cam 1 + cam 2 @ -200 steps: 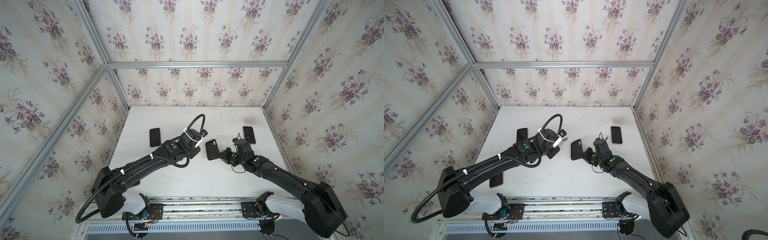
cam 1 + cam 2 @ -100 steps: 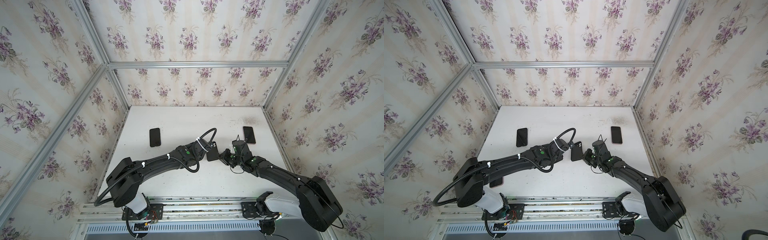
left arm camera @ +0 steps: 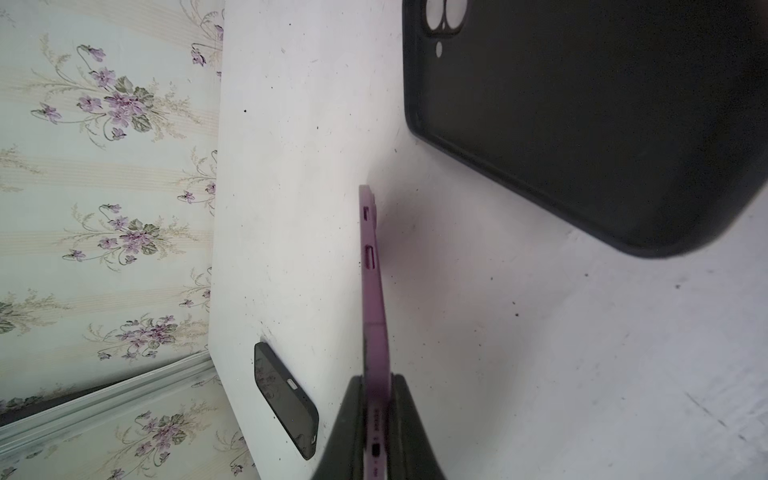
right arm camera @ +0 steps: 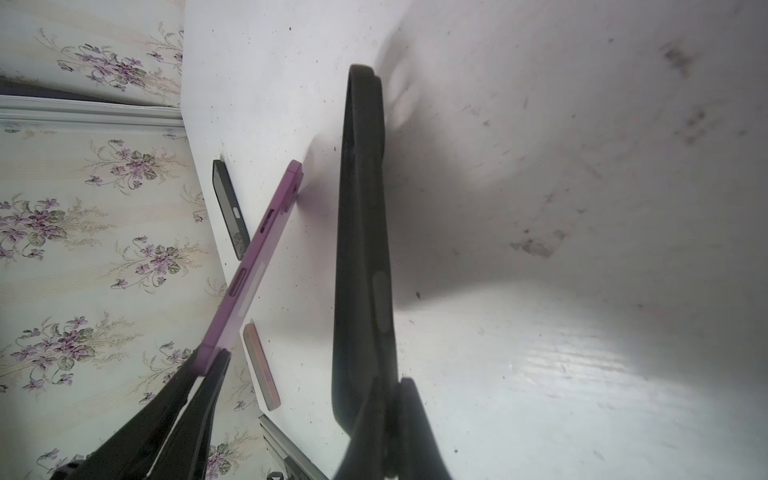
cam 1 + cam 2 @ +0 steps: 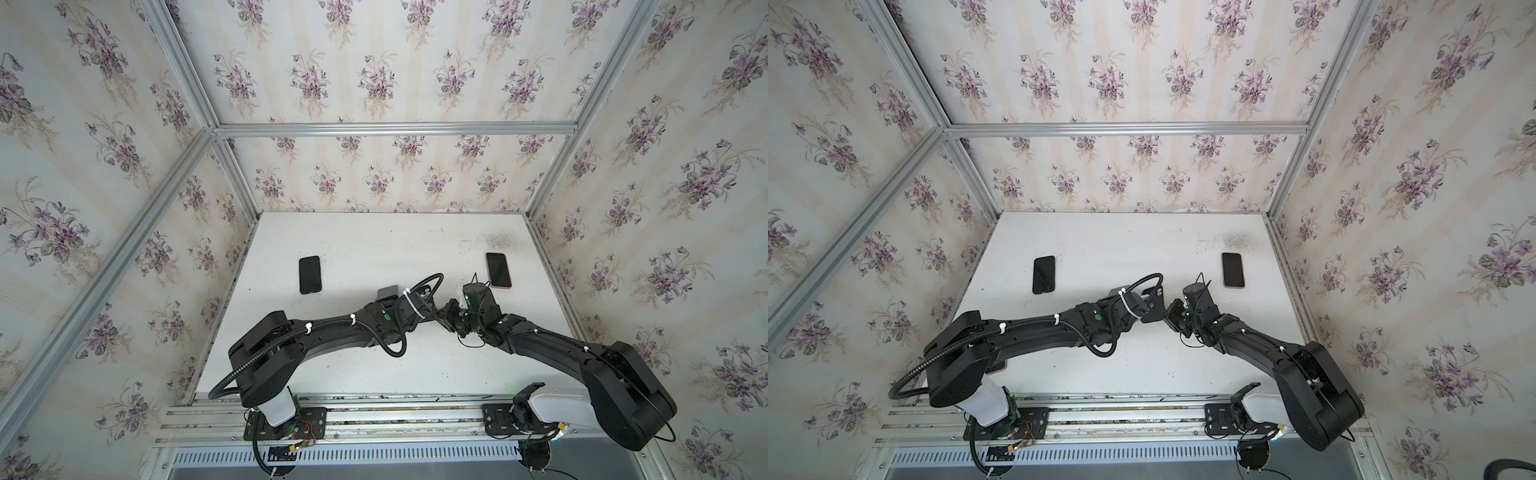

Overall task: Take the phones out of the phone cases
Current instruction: 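Set the phone down with the left gripper while the right lowers the case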

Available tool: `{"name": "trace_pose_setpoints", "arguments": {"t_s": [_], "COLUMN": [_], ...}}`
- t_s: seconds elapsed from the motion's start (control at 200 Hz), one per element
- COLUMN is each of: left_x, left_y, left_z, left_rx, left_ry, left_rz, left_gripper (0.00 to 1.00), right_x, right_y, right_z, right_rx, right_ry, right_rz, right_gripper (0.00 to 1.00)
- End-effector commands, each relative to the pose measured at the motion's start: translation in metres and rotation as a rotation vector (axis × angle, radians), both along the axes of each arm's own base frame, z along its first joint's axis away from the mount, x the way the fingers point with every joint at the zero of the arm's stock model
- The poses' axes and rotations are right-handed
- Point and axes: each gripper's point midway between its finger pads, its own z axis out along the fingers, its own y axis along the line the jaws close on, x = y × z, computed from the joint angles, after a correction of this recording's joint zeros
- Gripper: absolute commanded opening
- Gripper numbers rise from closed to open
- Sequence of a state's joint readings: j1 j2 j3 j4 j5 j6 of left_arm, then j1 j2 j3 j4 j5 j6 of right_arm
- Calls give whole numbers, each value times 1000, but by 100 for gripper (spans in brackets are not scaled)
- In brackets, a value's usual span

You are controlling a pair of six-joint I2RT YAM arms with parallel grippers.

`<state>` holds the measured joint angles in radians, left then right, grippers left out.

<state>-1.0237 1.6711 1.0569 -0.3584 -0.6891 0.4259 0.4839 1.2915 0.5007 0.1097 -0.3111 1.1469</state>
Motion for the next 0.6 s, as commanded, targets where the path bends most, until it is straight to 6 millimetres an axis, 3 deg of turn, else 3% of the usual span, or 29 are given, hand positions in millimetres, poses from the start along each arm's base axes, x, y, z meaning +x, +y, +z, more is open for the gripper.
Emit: {"name": "trace_pose_setpoints", "arguments": {"t_s": [0.0,0.35,0.595], "left_x": [-8,-26,-33], "left_y": [-5,-12,-13], "left_z": [-13,-45,-61], "left_rx": [-13,-15,-32], "left_ry": [37,110,154], "left_rz": [-11,-3,17], "left_gripper": [0,0,6], "right_x": [5,7,8], "right_y": [5,5,6], "right_z": [5,2,0], "right_rx": [24,26,31], "right_ry": [-29,-21,-15], "right_rz": [10,19,21], "right_gripper": [0,0,0]}}
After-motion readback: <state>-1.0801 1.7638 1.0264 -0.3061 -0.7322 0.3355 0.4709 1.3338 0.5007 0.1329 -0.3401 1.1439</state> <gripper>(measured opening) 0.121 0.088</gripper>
